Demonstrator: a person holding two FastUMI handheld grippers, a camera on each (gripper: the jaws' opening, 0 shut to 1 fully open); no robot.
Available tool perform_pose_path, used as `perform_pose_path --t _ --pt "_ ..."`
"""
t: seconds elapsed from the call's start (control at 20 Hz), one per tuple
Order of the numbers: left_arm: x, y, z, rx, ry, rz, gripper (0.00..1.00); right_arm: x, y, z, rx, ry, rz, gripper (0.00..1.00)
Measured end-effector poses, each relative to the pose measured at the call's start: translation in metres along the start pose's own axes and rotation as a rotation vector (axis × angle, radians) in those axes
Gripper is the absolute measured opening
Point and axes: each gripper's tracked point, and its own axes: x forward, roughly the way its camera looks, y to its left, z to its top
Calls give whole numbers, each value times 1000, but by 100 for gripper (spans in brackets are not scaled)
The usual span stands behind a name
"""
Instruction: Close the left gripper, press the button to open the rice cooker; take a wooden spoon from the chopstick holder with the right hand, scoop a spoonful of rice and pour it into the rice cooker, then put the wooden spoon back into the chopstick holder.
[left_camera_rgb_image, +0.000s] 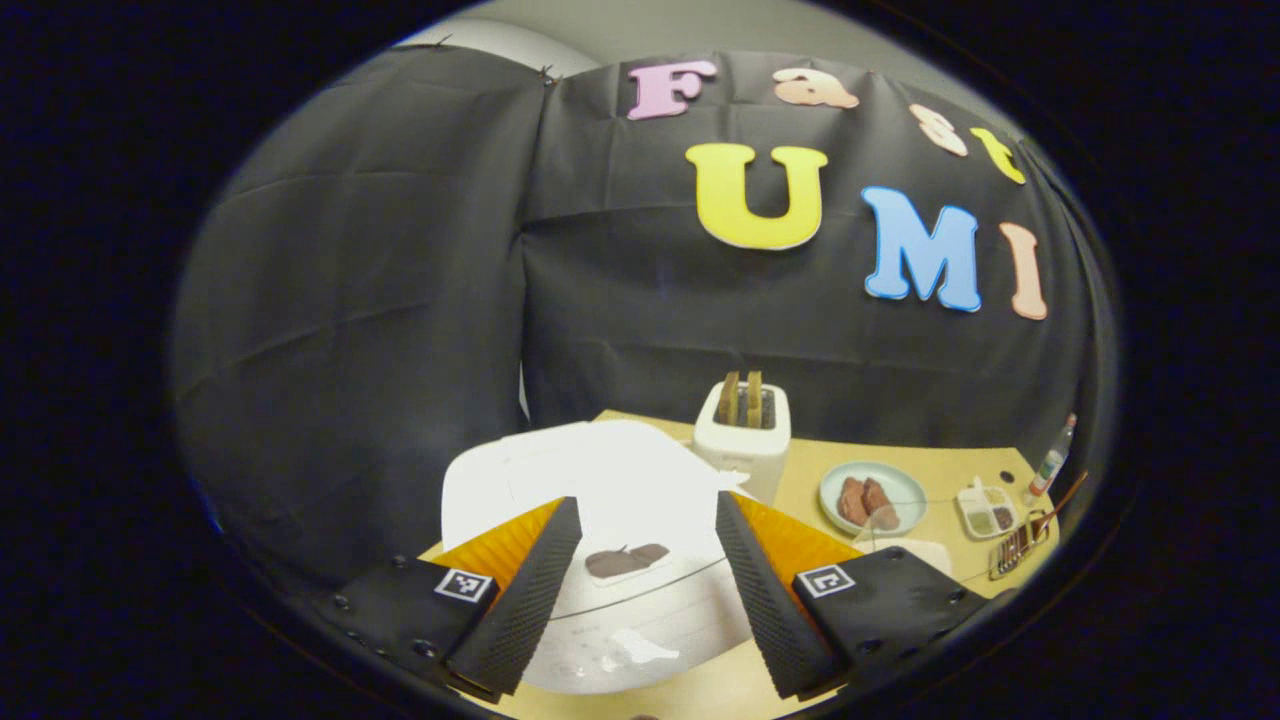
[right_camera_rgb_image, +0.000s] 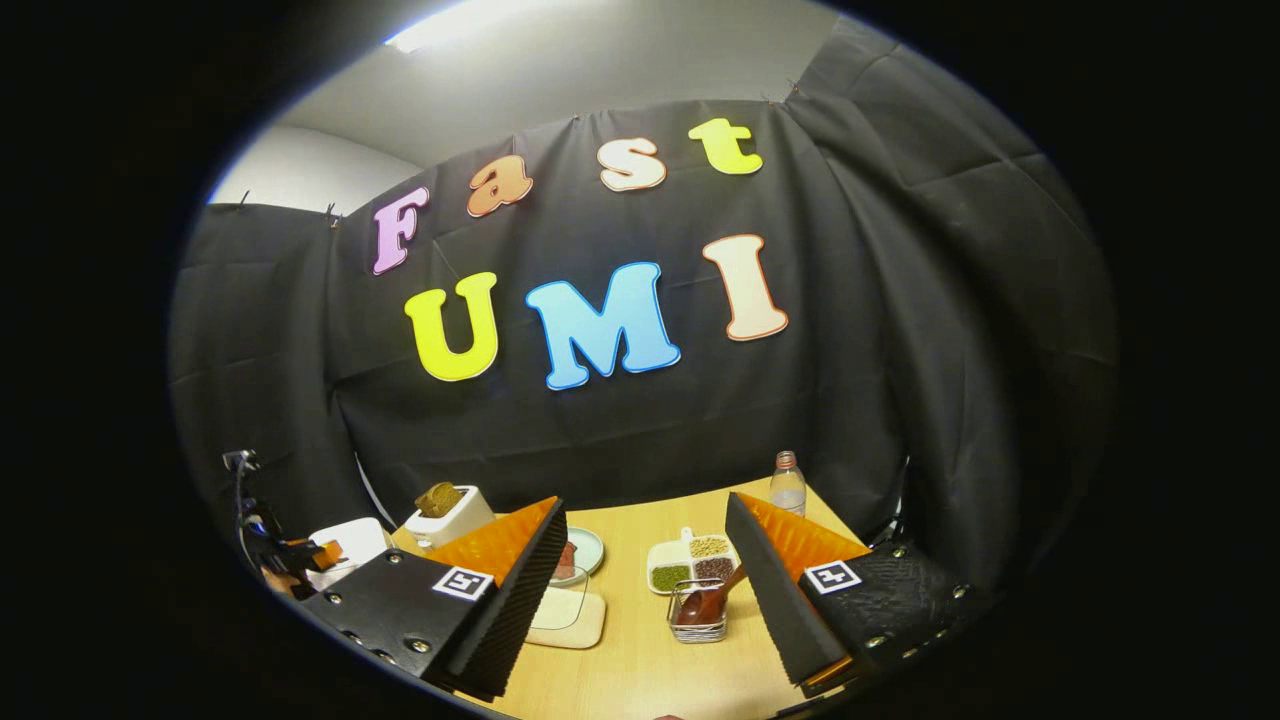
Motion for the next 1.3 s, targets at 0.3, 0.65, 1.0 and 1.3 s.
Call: perform_pose_path --t 0.3,0.65,1.0,1.3 --pt "-87 -92 123 38 -234 -168 98 -8 17 26 -34 -46 15 97" --pt "-198 -182 204 -24 -344 -333 93 -30 45 70 -78 -106 36 97" --pt "-242 -199 214 -67 -341 -396 91 -53 75 103 -69 -110 69 97" --pt "-251 -208 206 -24 -337 -413 94 -59 92 105 -88 -125 97 97"
